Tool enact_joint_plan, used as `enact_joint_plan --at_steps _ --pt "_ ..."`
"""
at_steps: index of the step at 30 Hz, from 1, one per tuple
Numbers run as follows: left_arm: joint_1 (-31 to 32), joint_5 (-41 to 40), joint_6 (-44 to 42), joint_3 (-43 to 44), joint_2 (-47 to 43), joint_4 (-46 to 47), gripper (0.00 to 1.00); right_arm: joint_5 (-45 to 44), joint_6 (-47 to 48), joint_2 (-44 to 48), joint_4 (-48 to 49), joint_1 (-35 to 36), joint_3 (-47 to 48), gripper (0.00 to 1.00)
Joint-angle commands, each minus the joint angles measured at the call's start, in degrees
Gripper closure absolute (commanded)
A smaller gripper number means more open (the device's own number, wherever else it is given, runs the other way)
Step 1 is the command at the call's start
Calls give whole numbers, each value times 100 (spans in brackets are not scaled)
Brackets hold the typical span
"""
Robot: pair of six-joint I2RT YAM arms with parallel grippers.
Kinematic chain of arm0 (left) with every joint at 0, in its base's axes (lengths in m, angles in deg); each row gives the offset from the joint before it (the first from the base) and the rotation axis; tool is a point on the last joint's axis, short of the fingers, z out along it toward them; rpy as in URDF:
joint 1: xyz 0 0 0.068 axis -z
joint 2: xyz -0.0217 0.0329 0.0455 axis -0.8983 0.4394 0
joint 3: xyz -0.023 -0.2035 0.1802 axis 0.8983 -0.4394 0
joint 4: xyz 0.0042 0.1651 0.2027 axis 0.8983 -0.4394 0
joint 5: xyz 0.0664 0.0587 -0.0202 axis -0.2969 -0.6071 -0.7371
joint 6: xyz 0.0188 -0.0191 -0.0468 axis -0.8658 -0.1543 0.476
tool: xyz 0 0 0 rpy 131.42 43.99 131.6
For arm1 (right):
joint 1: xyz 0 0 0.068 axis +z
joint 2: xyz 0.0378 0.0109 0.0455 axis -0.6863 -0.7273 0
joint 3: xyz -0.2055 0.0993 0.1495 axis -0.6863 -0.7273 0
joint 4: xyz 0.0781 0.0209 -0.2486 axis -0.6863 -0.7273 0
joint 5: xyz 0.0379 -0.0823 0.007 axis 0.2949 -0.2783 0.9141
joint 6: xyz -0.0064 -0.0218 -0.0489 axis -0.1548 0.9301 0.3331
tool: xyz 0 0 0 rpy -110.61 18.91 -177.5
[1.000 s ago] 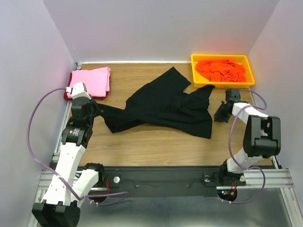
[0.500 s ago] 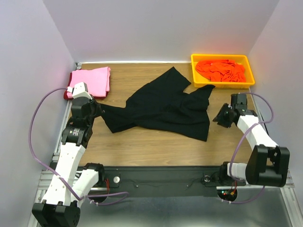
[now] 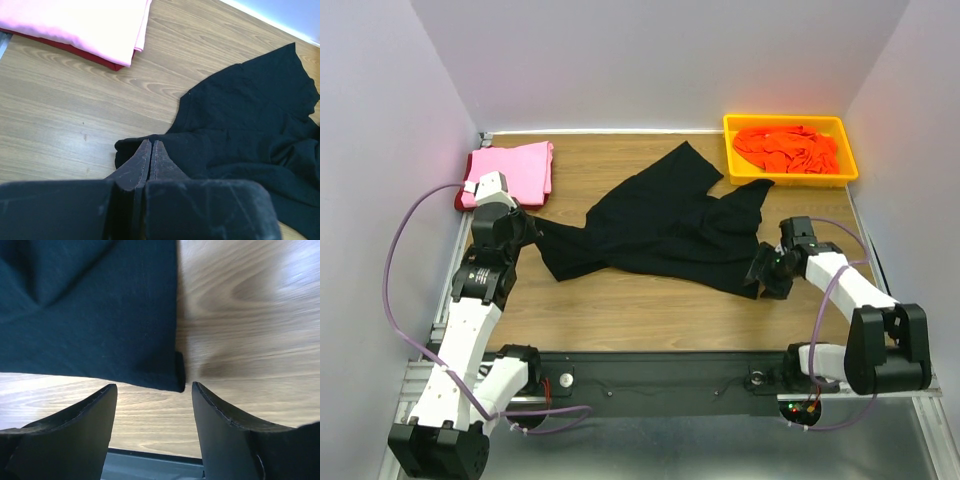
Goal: Fold and stack the t-shirts
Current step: Flatten the tshirt out
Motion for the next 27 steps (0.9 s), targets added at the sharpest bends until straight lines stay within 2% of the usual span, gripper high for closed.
enact_joint_plan --at_steps 1,4,6,7,9,10,12,13,15,18,21,22,23,27 --pt "29 20 -4 114 -5 302 100 22 -258 -181 299 279 -268 33" --pt "29 2 -4 79 3 303 100 -127 -390 -146 458 297 -435 34" --pt "29 -16 -4 52 3 311 100 -268 -400 -155 520 288 -444 39" --pt "20 -24 -4 35 -5 311 100 -260 -391 -181 563 297 -418 48" --pt "29 -42 -4 35 -14 320 100 -321 -356 -190 608 297 -348 61" --pt "29 -51 -4 35 -5 320 100 -426 -330 -190 590 288 -296 73" --pt "29 -68 -13 35 -14 329 100 -550 -286 -138 590 288 -120 83" --pt "29 -86 -30 35 -14 329 100 -646 -225 -146 581 297 -50 92" --pt "29 -139 -57 69 -23 268 100 -673 -154 -50 477 297 195 99" --pt "29 -200 -153 219 -67 93 100 -568 -58 265 -41 288 634 99" --pt "29 -402 -329 491 -146 -162 100 -428 74 547 -998 288 1144 99" --pt "29 -542 -381 561 -155 -198 100 -444 205 618 -1236 279 1651 99" --pt "29 -587 -434 631 -146 -207 100 -506 259 592 -1612 288 1891 99" --pt "29 -517 -575 562 152 204 100 -717 453 -118 -1801 227 3175 99"
